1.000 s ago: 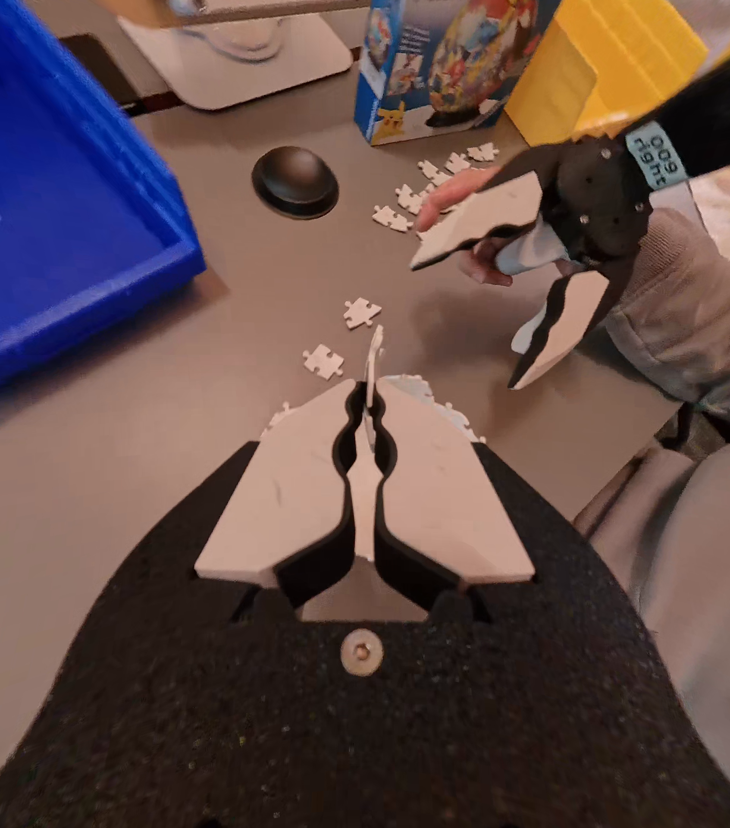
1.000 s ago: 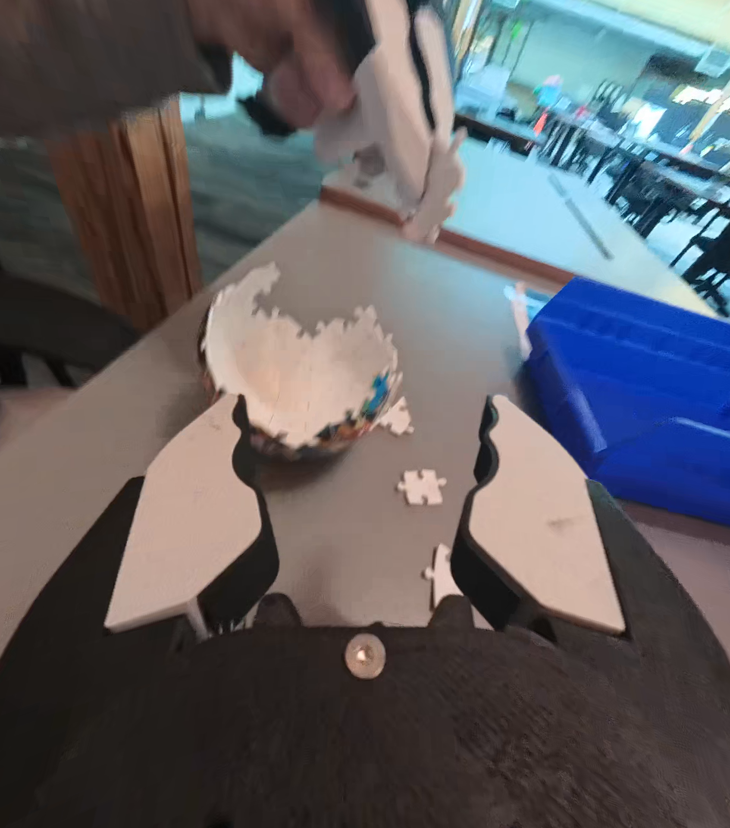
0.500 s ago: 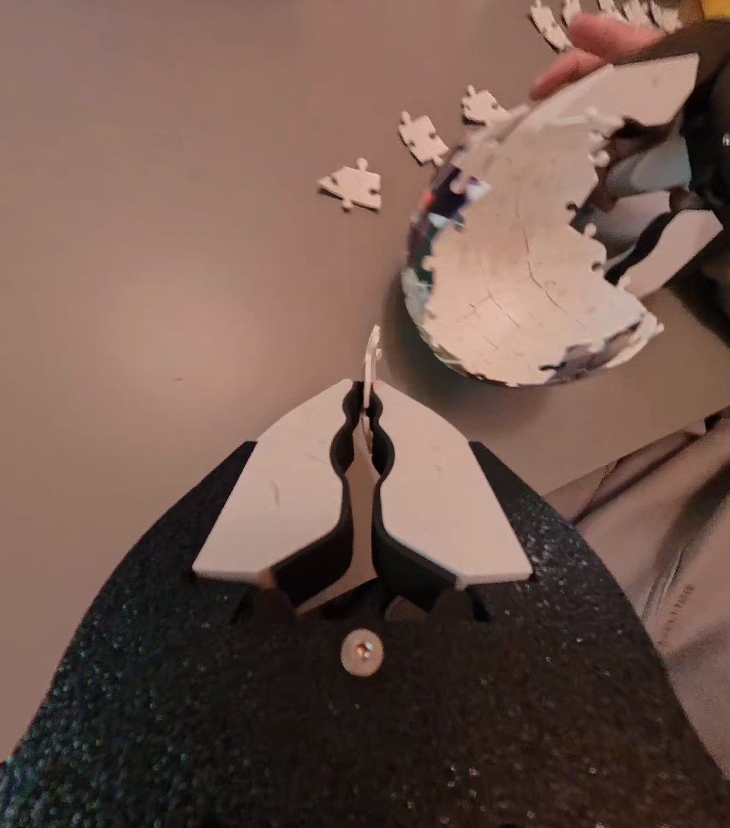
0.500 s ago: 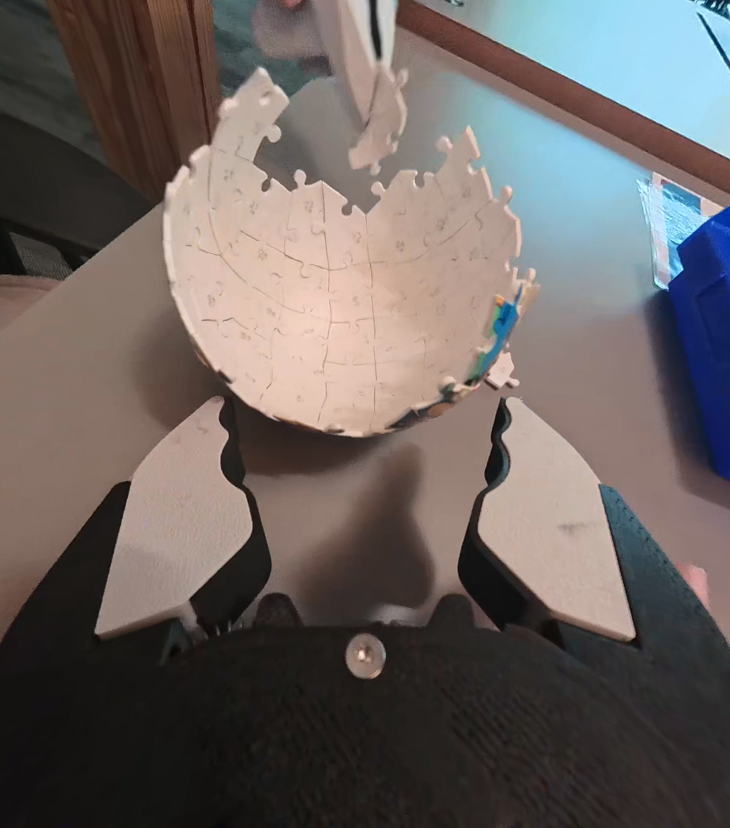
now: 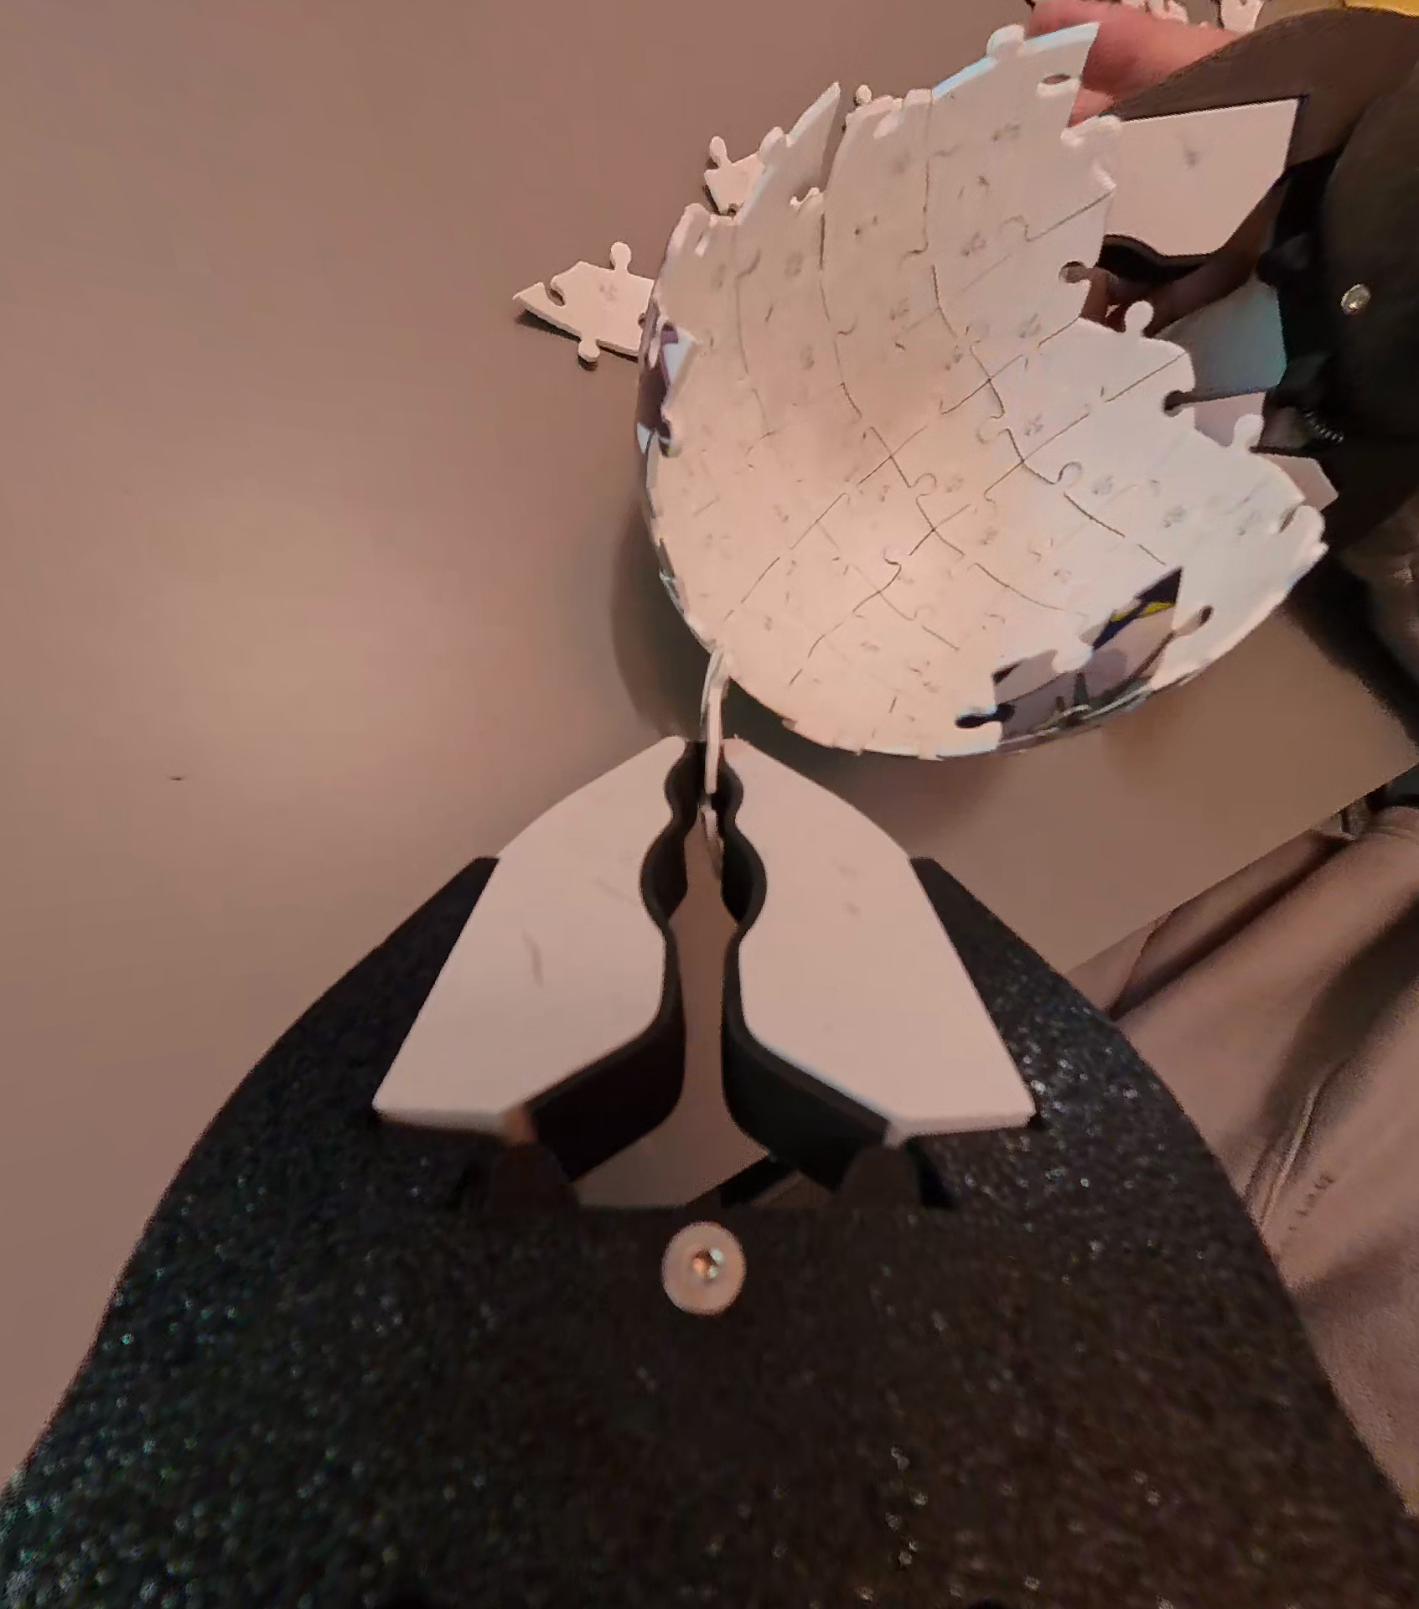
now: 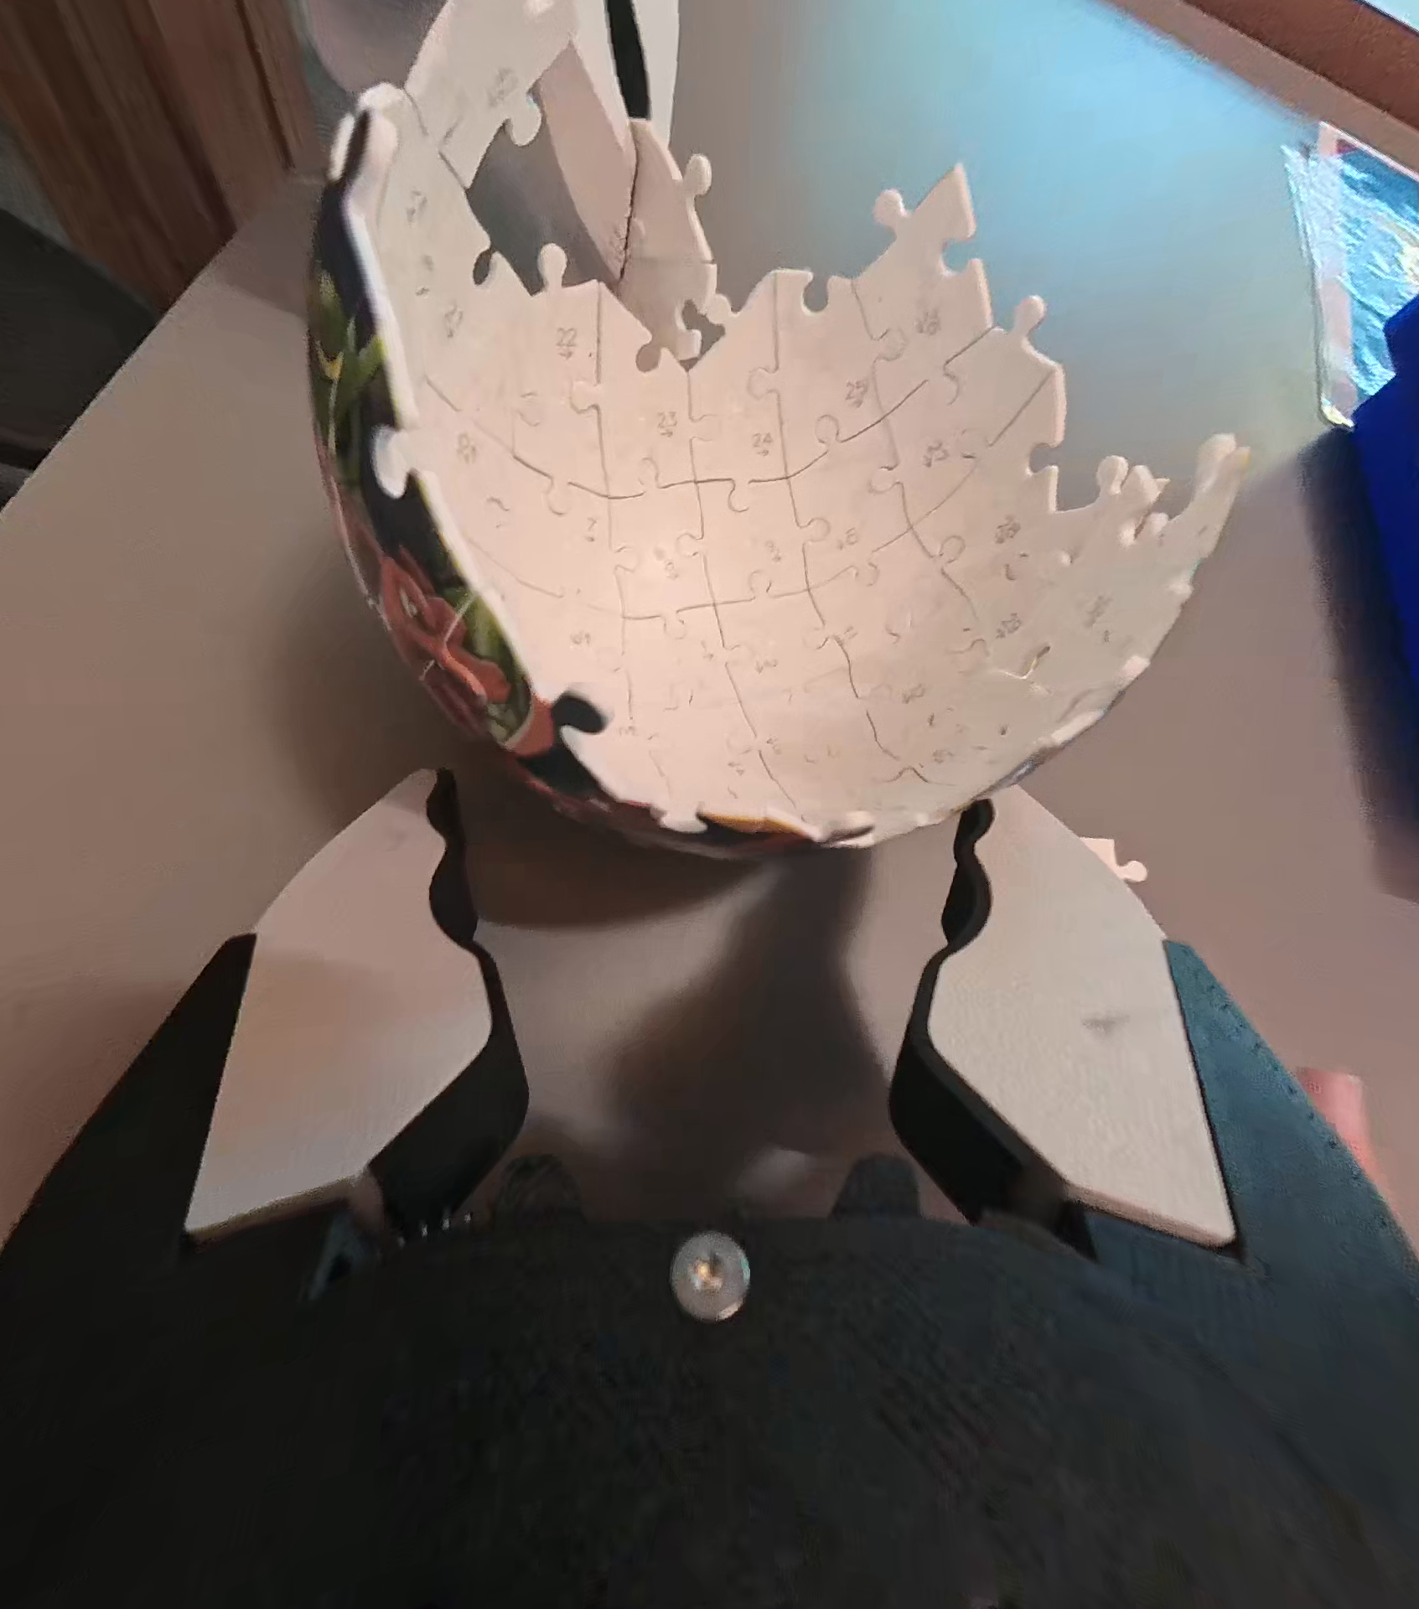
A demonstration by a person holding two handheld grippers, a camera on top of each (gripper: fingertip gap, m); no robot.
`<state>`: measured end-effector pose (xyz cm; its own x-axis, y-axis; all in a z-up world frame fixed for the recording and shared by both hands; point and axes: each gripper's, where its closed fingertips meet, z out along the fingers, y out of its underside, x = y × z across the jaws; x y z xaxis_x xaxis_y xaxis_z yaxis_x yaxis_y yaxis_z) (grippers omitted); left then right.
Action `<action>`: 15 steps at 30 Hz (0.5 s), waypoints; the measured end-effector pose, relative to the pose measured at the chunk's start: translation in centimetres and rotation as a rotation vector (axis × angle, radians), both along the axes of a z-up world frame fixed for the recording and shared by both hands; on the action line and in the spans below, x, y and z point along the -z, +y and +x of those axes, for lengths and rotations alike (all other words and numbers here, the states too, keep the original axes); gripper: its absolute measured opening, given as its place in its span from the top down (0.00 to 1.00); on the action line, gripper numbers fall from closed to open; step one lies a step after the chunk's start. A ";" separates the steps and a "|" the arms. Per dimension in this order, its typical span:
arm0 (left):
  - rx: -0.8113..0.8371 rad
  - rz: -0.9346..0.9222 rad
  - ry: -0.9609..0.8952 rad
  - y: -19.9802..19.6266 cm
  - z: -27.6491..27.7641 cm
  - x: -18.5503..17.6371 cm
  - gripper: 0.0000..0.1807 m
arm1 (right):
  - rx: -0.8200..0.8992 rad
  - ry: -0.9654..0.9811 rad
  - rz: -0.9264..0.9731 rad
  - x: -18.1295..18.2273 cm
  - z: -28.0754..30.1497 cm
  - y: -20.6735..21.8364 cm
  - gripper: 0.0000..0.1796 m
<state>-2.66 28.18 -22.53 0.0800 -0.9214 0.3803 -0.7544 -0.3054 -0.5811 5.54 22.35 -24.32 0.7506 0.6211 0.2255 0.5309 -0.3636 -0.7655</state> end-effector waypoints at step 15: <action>0.078 -0.124 -0.152 -1.6 4.8 -0.8 0.99 | 0.220 -0.055 0.166 -1.6 2.9 -3.3 0.45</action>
<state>2.18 26.61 -21.72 -0.0565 -0.8682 0.4931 -0.6853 -0.3254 -0.6515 8.47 19.06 -22.69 0.8468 0.3961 0.3551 0.4960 -0.3465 -0.7962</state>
